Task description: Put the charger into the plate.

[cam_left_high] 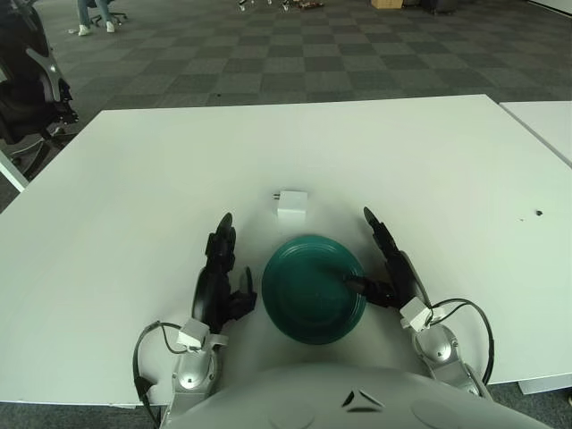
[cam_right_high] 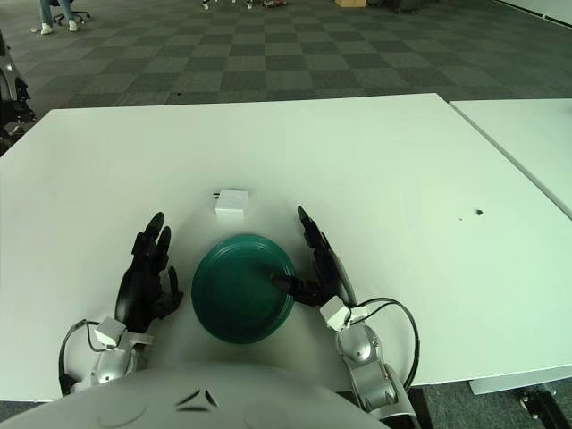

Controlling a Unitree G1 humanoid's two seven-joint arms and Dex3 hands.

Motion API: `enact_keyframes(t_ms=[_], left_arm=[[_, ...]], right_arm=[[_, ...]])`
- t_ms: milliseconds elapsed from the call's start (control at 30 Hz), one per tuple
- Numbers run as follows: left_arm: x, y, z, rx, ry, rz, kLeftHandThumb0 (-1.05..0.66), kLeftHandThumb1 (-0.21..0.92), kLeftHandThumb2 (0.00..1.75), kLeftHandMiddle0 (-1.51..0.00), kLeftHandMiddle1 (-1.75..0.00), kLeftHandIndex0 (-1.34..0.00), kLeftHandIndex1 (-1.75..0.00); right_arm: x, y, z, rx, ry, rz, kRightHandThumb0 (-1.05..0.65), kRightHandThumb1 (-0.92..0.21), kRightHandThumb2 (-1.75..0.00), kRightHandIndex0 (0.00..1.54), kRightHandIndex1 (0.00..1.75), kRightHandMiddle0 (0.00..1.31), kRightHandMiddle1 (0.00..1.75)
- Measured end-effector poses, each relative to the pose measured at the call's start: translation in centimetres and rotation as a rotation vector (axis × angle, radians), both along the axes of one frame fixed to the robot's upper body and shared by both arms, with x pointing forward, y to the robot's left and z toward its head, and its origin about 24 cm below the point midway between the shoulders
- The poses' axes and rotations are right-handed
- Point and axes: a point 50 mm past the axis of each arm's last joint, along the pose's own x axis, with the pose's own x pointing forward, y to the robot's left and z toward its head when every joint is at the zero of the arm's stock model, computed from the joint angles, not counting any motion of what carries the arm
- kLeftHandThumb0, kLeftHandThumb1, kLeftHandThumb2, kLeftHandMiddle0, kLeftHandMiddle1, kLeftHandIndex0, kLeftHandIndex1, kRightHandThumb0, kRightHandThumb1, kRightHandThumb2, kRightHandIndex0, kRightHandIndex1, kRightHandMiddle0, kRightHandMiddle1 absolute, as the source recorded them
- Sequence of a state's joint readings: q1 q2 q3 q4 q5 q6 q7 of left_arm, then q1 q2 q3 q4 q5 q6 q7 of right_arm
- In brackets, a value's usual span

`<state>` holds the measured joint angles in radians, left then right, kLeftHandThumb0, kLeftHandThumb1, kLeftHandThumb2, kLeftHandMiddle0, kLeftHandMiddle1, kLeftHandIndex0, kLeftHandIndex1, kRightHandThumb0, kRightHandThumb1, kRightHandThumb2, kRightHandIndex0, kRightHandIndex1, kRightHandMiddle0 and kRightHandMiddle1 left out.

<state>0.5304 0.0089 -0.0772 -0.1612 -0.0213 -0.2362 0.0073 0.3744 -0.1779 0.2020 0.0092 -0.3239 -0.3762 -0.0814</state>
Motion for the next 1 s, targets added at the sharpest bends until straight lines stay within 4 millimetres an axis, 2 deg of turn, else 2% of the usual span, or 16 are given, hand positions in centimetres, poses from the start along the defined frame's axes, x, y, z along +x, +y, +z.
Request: enact_keyframes(t_ms=[33, 267, 633, 767, 1000], left_arm=[[0.5, 0.3, 1.2, 0.026, -0.008, 0.01, -0.91, 0.92, 1.03, -0.35, -0.05, 0.0, -0.86], [2.4, 0.7, 3.6, 0.195, -0.083, 0.012, -0.85, 0.92, 0.92, -0.39, -0.04, 0.0, -1.02], [8.5, 1.2, 6.0, 0.653, -0.25, -0.045, -1.03, 0.92, 0.79, -0.38, -0.03, -0.01, -1.04], [10.4, 0.8, 6.9, 0.782, -0.294, -0.089, -1.04, 0.92, 0.75, -0.39, -0.03, -0.02, -1.05], [12.3, -0.9, 8.4, 0.965, -0.344, -0.214, -1.05, 0.92, 0.68, -0.37, -0.02, -0.07, -1.08]], right_arm=[[0.0, 0.1, -0.1, 0.006, 0.003, 0.003, -1.05, -0.92, -0.32, 0.0, 0.0, 0.0, 0.0], [0.1, 0.1, 0.0, 0.049, 0.004, 0.005, -1.05, -0.92, -0.38, 0.0, 0.0, 0.0, 0.0], [0.5, 0.1, 0.1, 0.068, 0.003, 0.005, -1.05, -0.92, -0.5, 0.0, 0.0, 0.0, 0.0], [0.6, 0.1, 0.1, 0.067, 0.001, 0.008, -1.05, -0.92, -0.52, 0.0, 0.0, 0.0, 0.0], [0.7, 0.1, 0.1, 0.064, 0.002, 0.008, -1.05, -0.92, -0.54, 0.0, 0.0, 0.0, 0.0]])
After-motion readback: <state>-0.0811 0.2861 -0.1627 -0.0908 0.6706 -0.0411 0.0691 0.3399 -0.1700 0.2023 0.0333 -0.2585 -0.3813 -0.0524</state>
